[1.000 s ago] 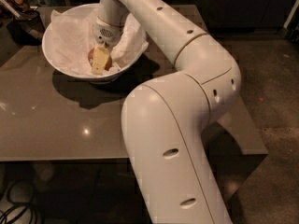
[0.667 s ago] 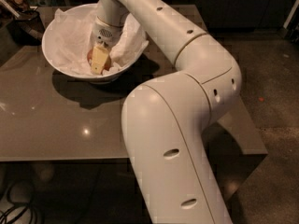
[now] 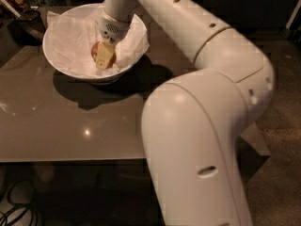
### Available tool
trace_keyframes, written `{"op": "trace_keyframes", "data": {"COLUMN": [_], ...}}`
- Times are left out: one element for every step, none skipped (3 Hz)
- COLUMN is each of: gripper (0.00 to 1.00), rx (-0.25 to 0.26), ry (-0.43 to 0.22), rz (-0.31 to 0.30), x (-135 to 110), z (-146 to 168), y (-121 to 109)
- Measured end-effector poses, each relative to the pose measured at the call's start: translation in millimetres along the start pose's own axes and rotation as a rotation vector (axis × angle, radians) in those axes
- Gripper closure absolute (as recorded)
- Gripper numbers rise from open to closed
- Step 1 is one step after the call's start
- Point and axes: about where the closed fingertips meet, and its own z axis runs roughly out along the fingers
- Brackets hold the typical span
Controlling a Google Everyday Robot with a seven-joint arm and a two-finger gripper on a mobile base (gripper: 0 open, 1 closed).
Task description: Pick apple from white bowl
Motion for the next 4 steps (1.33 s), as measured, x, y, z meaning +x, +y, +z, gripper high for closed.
{"op": "trace_keyframes", "data": {"gripper": [1.0,1.0,1.0,1.0], "rx": [0.044,0.046,0.047,0.058], "ry": [-0.048,-0.085,-0.121,-0.146], "rz": [-0.041,-0.078,-0.155,-0.237], "x": [-6.9,-11.7,-24.5,-31.2], "z": [-37.8,-58.2,-93.3,-129.0], "y": [25.0,42.0,65.3,99.2]}}
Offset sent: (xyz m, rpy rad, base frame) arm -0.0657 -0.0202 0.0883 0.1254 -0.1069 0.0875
